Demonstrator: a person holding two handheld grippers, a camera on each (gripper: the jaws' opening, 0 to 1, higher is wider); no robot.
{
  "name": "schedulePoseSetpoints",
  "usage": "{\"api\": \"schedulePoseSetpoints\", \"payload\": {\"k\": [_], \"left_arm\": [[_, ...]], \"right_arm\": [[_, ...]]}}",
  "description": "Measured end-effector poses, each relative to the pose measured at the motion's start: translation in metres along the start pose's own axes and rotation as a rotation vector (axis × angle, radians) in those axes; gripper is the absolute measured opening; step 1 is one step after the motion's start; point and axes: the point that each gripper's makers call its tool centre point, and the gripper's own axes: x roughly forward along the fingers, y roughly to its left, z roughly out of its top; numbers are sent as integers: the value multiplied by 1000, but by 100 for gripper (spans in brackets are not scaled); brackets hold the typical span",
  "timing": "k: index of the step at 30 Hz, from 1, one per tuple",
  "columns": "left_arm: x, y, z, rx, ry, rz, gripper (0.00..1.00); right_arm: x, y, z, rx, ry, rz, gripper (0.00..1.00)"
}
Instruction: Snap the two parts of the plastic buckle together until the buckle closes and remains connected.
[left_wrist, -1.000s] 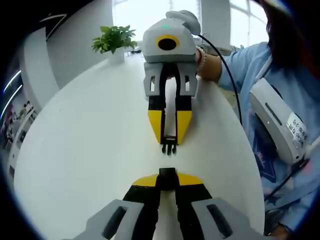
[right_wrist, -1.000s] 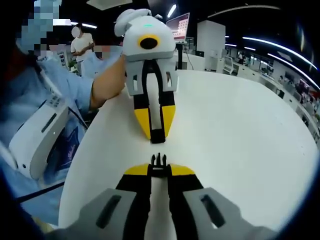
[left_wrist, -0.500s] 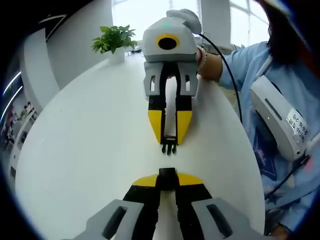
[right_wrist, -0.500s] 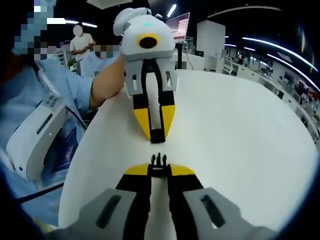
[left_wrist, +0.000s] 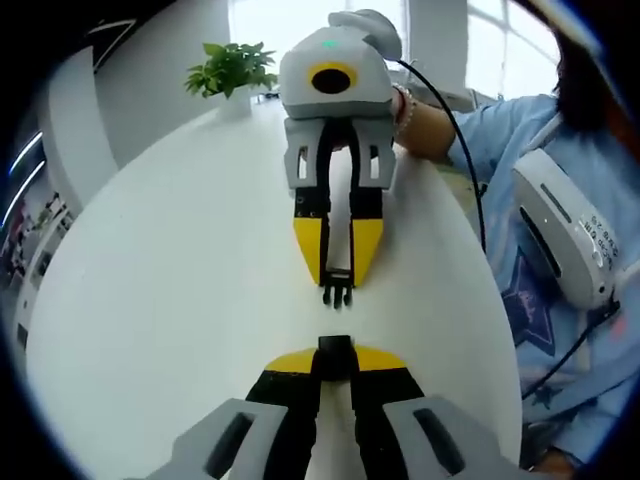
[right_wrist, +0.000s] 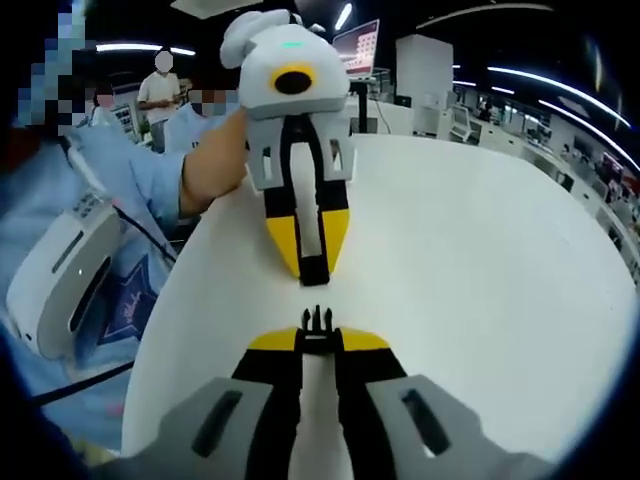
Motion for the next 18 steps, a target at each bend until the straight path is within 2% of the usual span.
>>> {"api": "schedulePoseSetpoints", "payload": {"k": [8, 12, 15, 16, 18], "left_arm": [[1, 1, -1, -8, 101, -23, 10], [-2, 0, -2, -29, 133, -21, 10], [-3, -2, -3, -42, 121, 1, 10], [-4, -2, -3, -39, 108, 10, 10], [-5, -3, -4, -36, 83, 21, 10]], "right_arm": [[5, 0, 1, 8, 79, -7, 12], [6, 4, 1, 13, 108, -2, 12], [6, 8, 1, 18, 109, -18, 12], [7, 6, 3, -8, 94, -32, 12], [6, 7, 3, 13, 73, -39, 12]]}}
